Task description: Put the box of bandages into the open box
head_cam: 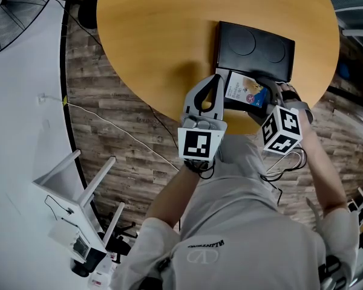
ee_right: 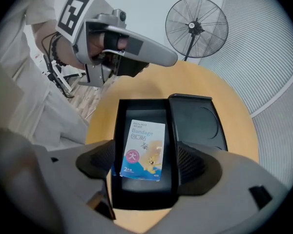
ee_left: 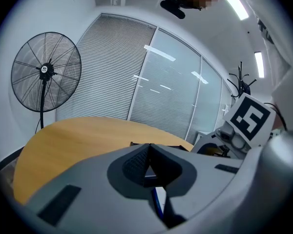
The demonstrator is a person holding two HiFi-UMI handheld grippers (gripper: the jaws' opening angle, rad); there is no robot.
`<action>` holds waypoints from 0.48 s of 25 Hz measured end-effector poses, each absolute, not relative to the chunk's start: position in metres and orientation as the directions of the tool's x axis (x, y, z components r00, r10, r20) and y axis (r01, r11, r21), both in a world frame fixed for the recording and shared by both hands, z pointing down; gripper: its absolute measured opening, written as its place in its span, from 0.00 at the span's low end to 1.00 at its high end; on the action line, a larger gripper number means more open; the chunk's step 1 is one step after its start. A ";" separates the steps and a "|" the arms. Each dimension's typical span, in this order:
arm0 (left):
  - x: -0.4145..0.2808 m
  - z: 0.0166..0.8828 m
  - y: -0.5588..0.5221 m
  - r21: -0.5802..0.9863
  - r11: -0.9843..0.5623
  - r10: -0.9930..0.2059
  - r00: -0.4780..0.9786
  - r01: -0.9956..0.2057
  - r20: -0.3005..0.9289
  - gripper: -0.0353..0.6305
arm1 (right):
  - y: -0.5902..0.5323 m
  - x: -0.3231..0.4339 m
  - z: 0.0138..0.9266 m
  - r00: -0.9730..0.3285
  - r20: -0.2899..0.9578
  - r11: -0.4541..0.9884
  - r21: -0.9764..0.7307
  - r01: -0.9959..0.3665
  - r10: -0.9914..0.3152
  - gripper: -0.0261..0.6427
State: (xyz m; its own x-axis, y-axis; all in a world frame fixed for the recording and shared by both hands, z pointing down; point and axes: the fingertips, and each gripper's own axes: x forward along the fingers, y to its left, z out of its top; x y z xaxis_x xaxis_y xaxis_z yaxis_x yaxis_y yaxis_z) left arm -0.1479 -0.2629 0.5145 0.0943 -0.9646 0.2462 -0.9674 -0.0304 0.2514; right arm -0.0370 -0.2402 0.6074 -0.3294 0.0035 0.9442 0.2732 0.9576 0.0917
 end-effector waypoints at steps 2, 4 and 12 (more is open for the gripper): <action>-0.147 0.514 -0.262 0.253 -0.033 -0.965 0.097 -0.967 0.245 0.06 | -0.245 -0.038 0.600 -0.366 0.931 0.965 0.109 0.239 -0.015 0.64; -0.146 0.512 -0.262 0.253 -0.037 -0.965 0.100 -0.967 0.244 0.06 | -0.249 -0.040 0.593 -0.401 0.916 0.970 0.129 0.207 -0.036 0.64; -0.134 0.504 -0.261 0.249 -0.064 -0.965 0.123 -0.966 0.230 0.06 | -0.257 -0.038 0.568 -0.516 0.848 0.975 0.198 0.103 -0.118 0.60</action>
State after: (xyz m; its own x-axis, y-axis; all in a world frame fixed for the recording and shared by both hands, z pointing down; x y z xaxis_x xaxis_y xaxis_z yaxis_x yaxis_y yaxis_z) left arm -0.1343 -0.2611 0.5038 0.1233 -0.9655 0.2296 -0.9663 -0.0641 0.2494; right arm -0.0384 -0.2567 0.5685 -0.5162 -0.1175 0.8484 0.1032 0.9748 0.1979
